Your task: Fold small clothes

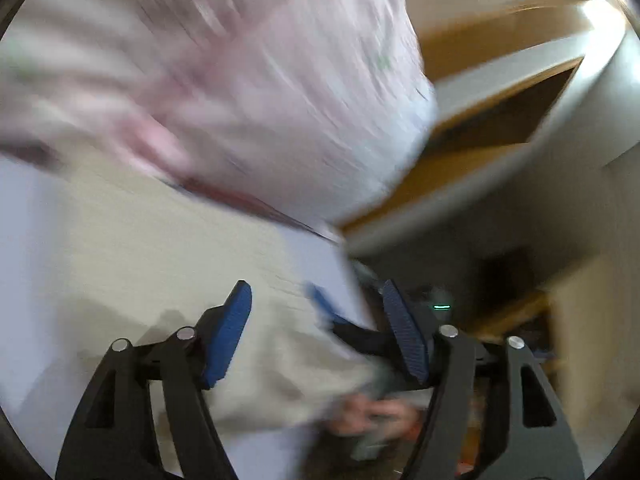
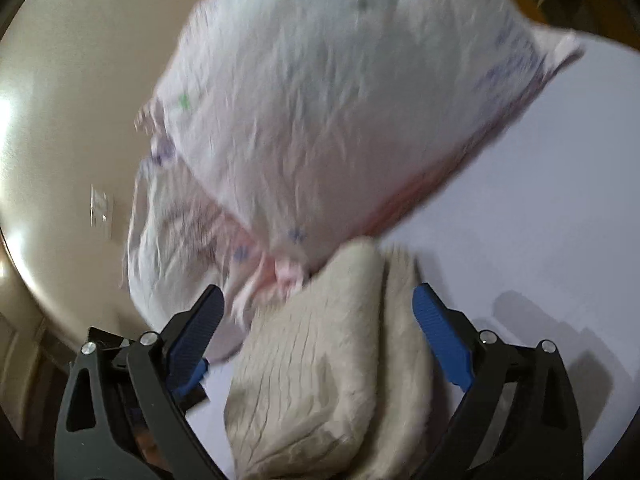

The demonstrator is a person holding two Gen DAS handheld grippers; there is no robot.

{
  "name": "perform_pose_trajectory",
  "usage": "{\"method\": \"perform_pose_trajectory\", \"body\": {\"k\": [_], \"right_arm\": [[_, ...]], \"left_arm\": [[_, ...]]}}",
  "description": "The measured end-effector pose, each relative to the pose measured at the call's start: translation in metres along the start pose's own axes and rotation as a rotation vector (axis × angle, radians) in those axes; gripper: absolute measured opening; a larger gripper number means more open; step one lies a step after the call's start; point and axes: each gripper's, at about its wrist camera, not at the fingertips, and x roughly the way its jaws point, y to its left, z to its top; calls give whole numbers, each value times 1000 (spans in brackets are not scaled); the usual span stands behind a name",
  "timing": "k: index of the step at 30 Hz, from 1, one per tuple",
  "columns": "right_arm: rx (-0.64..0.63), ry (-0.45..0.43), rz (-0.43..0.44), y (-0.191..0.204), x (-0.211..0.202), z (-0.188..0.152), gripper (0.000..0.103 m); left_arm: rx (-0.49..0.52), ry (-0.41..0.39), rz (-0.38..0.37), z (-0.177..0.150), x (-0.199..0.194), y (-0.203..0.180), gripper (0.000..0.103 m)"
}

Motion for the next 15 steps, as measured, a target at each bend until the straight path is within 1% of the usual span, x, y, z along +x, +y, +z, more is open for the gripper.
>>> {"method": "perform_pose_trajectory", "body": {"k": [1,2,3,5,6,7,9,11,14,15], "right_arm": [[1,30,-10,1,5,0,95],[-4,59,-25,1,9,-1,95],[-8,88,-46,1,13,-2,95],[-1,128,-82,-2,20,-4,95],[-1,140,-97,-3,23,-6,95],[-6,153,-115,-3,26,-7,95],[-21,170,-153,-2,32,-11,95],[-24,184,-181,-4,36,-13,94],[-18,218,-201,-7,43,-17,85],[-34,219,-202,-5,44,-18,77]], "left_arm": [[15,-12,62,-1,-8,3,69],[27,-13,166,-4,-18,12,69],[21,9,225,-8,-21,22,69],[-3,58,300,-17,-17,36,70],[-14,80,326,-23,-13,40,70],[-22,95,335,-29,-9,39,70],[-40,118,330,-30,2,41,71],[-33,130,326,-31,19,33,76],[-6,137,345,-42,22,31,79],[-3,143,347,-46,22,30,79]]}}
